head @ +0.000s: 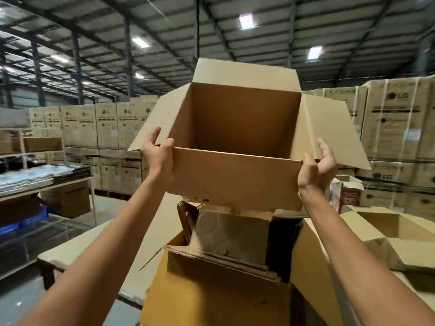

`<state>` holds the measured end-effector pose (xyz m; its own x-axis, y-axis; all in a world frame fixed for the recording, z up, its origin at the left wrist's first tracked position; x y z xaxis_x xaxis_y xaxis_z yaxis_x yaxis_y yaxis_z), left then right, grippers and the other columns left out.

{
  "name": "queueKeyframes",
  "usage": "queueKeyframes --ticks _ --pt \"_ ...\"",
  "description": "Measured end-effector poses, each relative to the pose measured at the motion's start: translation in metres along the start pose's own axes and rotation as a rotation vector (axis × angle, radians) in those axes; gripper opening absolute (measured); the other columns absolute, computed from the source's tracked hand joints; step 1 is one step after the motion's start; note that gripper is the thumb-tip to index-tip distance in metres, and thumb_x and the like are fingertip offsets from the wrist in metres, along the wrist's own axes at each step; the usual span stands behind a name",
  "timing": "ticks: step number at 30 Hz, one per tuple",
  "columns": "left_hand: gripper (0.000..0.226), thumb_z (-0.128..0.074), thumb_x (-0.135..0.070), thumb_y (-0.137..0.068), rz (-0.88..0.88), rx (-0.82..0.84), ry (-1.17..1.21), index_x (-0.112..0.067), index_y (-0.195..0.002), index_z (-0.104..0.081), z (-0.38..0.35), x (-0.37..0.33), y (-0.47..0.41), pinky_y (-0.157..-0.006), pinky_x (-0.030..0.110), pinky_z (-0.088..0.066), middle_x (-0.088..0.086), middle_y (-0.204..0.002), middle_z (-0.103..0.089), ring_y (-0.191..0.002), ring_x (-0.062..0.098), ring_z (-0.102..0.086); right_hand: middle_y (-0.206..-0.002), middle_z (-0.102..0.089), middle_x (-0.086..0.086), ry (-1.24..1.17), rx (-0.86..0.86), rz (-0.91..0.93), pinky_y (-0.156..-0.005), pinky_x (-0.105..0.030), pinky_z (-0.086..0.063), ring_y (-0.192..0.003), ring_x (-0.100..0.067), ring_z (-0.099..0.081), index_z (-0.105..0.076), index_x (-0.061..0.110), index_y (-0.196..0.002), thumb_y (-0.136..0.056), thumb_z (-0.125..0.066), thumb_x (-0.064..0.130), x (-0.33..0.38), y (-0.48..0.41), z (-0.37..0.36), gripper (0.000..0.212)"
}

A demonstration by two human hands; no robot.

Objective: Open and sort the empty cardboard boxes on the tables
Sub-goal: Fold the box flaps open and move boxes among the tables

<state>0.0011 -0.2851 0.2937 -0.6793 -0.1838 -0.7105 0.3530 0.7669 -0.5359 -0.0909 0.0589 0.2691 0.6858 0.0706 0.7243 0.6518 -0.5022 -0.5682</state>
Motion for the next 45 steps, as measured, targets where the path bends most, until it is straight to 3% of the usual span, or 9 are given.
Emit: queueKeyframes --ticks 6,10,12,19,25,30,34,41,45 --pt "0.045 -0.061 -0.012 -0.088 0.122 0.126 -0.105 -0.011 -0.133 -0.058 -0.041 0.065 -0.067 -0.092 0.032 -0.051 0.006 -0.126 -0.06 -0.111 0.02 -0.058 -0.133 -0.063 -0.004 0.202 -0.019 -0.097 -0.098 -0.033 -0.05 -0.119 -0.024 -0.059 -0.059 0.014 -0.136 -0.084 -0.06 0.021 -0.039 -0.029 -0.05 0.052" --pt "0.042 -0.065 -0.02 -0.087 0.195 0.21 -0.198 -0.01 -0.127 -0.063 -0.064 0.087 -0.11 -0.071 0.026 -0.046 0.006 -0.115 -0.064 -0.098 0.018 -0.057 -0.082 -0.059 0.008 0.279 -0.028 -0.132 -0.063 -0.027 -0.042 -0.082 -0.018 -0.056 -0.074 0.02 -0.093 -0.084 -0.059 0.021 -0.062 -0.044 -0.079 0.018" --pt "0.041 -0.065 -0.027 -0.086 0.215 0.277 -0.273 -0.014 -0.124 -0.066 -0.077 0.096 -0.129 -0.067 0.026 -0.044 0.008 -0.114 -0.068 -0.09 0.017 -0.058 -0.06 -0.036 0.01 0.362 -0.019 -0.123 -0.048 -0.03 -0.024 -0.061 -0.015 -0.036 -0.049 0.021 -0.056 -0.08 -0.053 0.014 -0.071 -0.054 -0.09 0.025" --pt "0.026 -0.053 -0.026 -0.088 -0.065 0.402 -0.436 -0.01 -0.087 -0.073 -0.116 0.101 -0.137 -0.064 0.029 -0.043 0.003 -0.077 -0.065 -0.072 0.018 -0.057 -0.062 -0.042 0.001 0.559 -0.063 -0.105 -0.05 -0.031 -0.026 -0.06 -0.023 -0.04 -0.052 0.014 -0.059 -0.081 -0.054 0.015 -0.096 -0.102 -0.095 0.023" --pt "0.036 -0.042 -0.027 -0.089 -0.222 0.554 -0.668 -0.006 -0.065 -0.058 -0.132 0.101 -0.127 -0.064 0.035 -0.053 0.014 -0.067 -0.064 -0.066 0.029 -0.061 -0.118 -0.063 -0.02 1.006 0.175 -0.215 -0.093 -0.049 -0.046 -0.107 -0.04 -0.054 -0.063 0.008 -0.104 -0.094 -0.045 0.043 -0.135 -0.107 -0.117 0.041" --pt "0.03 -0.033 -0.027 -0.079 -0.199 0.598 -0.595 -0.007 -0.062 -0.05 -0.144 0.097 -0.116 -0.059 0.038 -0.05 0.014 -0.065 -0.056 -0.065 0.029 -0.056 -0.161 -0.025 -0.019 1.086 0.266 -0.04 -0.115 -0.07 -0.011 -0.145 -0.042 -0.023 -0.069 0.017 -0.119 -0.099 -0.032 0.052 -0.117 -0.061 -0.176 0.055" --pt "0.037 -0.035 -0.025 -0.073 -0.116 0.667 -0.493 0.002 -0.072 -0.06 -0.156 0.096 -0.104 -0.063 0.053 -0.058 0.028 -0.081 -0.066 -0.081 0.042 -0.066 -0.101 -0.072 -0.01 0.777 0.4 0.294 -0.098 -0.047 -0.039 -0.098 -0.032 -0.062 -0.066 0.018 -0.084 -0.101 -0.033 0.045 -0.082 -0.017 -0.234 0.046" --pt "0.025 -0.049 -0.021 -0.098 0.082 0.906 -0.825 -0.002 -0.098 -0.065 -0.14 0.053 -0.11 -0.051 0.03 -0.058 0.017 -0.068 -0.073 -0.056 0.026 -0.072 -0.081 -0.073 -0.019 0.64 0.2 0.452 -0.078 -0.042 -0.044 -0.078 -0.042 -0.065 -0.065 0.009 -0.068 -0.094 -0.032 0.041 -0.077 -0.007 -0.249 0.053" --pt "0.019 -0.058 -0.027 -0.098 -0.066 0.86 -0.842 -0.01 -0.094 -0.067 -0.14 0.023 -0.14 -0.038 0.018 -0.047 0.012 -0.056 -0.069 -0.04 0.013 -0.062 -0.062 -0.067 -0.017 0.546 0.1 0.532 -0.059 -0.036 -0.041 -0.058 -0.041 -0.062 -0.056 0.009 -0.057 -0.093 -0.043 0.031 -0.084 -0.013 -0.238 0.044"
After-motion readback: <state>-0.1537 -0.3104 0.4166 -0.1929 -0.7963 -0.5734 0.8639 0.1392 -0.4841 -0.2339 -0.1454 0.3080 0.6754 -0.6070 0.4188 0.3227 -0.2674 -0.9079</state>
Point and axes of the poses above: each hand's wrist, its own y-axis away from the middle knuckle, its own z-axis out of the back of the hand, x = y × z, the point moved 4 cm from there along -y, towards the middle knuckle
